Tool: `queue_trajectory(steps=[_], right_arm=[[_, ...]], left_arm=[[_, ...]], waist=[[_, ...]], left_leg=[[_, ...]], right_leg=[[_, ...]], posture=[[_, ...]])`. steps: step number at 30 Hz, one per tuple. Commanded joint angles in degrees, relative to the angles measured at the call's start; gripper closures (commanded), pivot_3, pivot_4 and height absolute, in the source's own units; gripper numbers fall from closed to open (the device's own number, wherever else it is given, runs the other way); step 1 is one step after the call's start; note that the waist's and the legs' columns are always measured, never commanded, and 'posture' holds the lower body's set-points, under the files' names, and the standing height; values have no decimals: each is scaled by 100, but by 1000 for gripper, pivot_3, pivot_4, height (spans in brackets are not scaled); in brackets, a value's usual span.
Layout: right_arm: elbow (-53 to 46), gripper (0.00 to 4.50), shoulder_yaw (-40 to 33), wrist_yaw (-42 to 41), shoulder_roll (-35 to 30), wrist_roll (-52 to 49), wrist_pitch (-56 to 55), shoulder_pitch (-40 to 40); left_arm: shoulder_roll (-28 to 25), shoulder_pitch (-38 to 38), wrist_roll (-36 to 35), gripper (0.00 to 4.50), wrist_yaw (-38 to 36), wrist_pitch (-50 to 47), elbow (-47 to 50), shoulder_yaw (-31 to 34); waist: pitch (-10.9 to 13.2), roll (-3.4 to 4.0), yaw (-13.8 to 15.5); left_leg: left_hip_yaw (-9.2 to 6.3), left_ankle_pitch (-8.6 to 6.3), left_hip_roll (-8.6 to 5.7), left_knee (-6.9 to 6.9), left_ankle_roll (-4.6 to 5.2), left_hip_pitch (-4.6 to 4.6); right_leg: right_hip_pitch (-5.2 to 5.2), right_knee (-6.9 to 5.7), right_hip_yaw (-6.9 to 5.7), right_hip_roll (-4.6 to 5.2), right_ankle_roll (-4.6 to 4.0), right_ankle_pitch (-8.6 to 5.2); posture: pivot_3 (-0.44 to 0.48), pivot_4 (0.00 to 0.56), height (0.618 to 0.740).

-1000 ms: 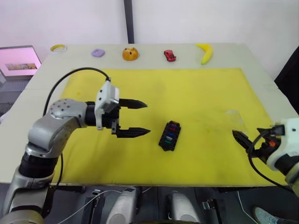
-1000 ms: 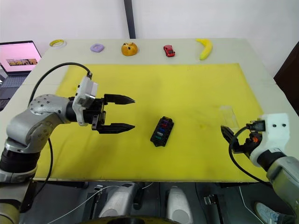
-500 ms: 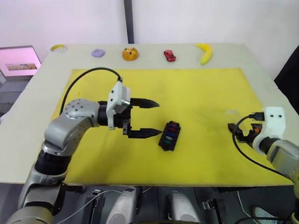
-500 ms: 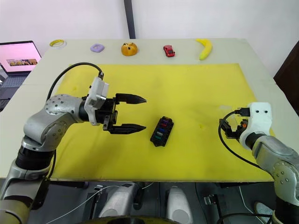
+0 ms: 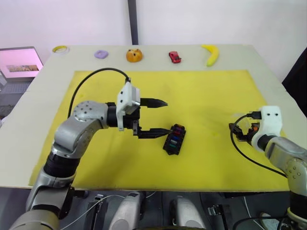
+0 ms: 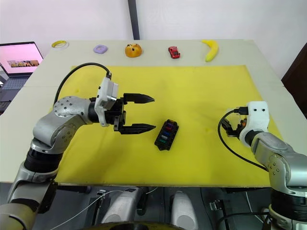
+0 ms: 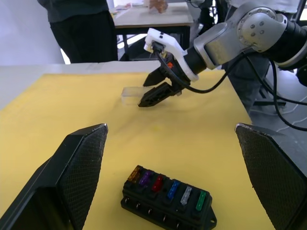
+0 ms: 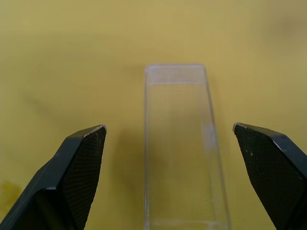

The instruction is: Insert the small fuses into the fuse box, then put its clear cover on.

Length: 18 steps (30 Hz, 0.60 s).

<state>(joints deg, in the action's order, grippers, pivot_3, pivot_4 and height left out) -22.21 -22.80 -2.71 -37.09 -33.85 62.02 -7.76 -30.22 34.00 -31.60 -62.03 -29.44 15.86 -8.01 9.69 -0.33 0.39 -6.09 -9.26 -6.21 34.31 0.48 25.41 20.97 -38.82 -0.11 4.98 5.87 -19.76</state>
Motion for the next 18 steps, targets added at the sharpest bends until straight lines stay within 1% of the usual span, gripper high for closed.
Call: queue_trajectory(steps=[1, 18], right_arm=[[-94, 33, -140, -24, 48, 107, -41, -146], [60, 33, -164, -75, 274, 418, 166, -289]], left_arm=[[8, 72, 39, 0, 14, 129, 56, 39], [39, 67, 183, 0, 6, 272, 14, -6]], waist=[[0, 0, -1], [0, 0, -2]], left_leg=[[0, 0, 0, 0, 0, 0], [0, 1, 0, 0, -2, 0]], right_leg=[[0, 0, 0, 0, 0, 0], [2, -2, 0, 0, 0, 0]], posture=[[0, 150, 735], [0, 150, 735]])
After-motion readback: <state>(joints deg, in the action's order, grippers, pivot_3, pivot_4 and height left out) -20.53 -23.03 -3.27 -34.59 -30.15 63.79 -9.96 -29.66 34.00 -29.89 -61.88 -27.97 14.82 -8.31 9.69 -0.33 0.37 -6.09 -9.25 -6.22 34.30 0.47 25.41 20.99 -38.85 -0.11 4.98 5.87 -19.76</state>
